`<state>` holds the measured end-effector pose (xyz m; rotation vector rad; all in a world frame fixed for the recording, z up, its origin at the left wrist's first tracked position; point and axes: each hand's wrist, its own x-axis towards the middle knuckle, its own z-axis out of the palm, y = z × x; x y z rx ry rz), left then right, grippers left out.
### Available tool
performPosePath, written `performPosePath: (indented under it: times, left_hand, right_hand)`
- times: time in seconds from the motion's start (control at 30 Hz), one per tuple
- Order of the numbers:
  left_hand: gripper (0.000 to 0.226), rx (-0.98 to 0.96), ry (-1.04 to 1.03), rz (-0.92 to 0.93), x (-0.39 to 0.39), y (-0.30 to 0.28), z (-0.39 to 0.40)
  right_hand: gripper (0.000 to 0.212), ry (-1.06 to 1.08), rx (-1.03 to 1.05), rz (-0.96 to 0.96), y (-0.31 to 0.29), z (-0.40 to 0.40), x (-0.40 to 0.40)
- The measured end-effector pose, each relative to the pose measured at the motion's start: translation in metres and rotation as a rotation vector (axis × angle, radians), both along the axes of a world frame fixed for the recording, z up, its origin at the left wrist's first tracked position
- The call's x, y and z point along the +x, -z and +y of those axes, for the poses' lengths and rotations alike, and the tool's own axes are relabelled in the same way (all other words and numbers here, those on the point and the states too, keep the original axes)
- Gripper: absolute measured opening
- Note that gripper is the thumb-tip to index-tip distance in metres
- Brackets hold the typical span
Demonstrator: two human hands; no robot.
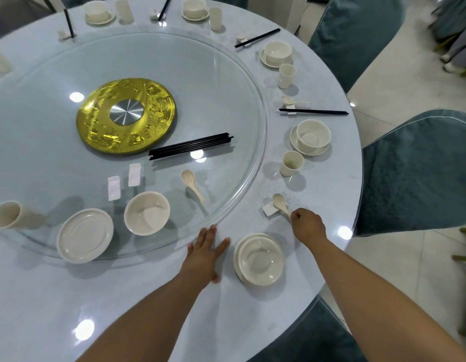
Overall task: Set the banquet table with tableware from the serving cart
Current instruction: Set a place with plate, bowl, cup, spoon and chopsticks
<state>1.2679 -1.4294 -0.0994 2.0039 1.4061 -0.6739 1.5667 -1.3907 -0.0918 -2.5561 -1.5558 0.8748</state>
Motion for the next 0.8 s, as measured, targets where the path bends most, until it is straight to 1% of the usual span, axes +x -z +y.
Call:
performPosePath:
  times: [0.27,0.4,0.47,0.53,0.6,0.63,0.7,0.8]
  left_hand:
    - [0.114,0.002,-0.008,0.001,-0.001,0.012,-0.001]
    - [0.11,0.03,0.005,-0.003,-0.001,0.003,-0.003]
    - [0.096,0.022,-0.022,-0.016,-0.001,-0.009,-0.006]
    - [0.07,0.051,-0.054,-0.062,-0.001,-0.022,-0.007]
    - [0.045,0.162,-0.042,-0.124,-0.008,-0.038,-0.001]
    - [0.036,0.214,-0.042,-0.143,-0.013,-0.046,0.007]
    - [0.03,0.28,-0.088,-0.162,-0.028,-0.065,0.029]
    - [0.03,0.36,-0.218,-0.188,-0.054,-0.088,0.07]
  right_hand:
    - [0.031,0.009,0.068,-0.114,0.001,-0.002,-0.001]
    - [0.031,-0.006,0.103,-0.167,-0.014,-0.006,-0.011]
    - [0.03,-0.015,0.121,-0.161,-0.023,-0.006,-0.021]
    - [0.029,-0.054,0.127,-0.173,-0.034,-0.003,-0.034]
    - [0.028,-0.115,0.134,-0.184,-0.045,0.005,-0.049]
    - [0.027,-0.135,0.145,-0.175,-0.051,0.012,-0.059]
    - [0.027,-0.168,0.163,-0.135,-0.062,0.028,-0.079]
    - [0.027,-0.241,0.185,-0.099,-0.078,0.058,-0.111]
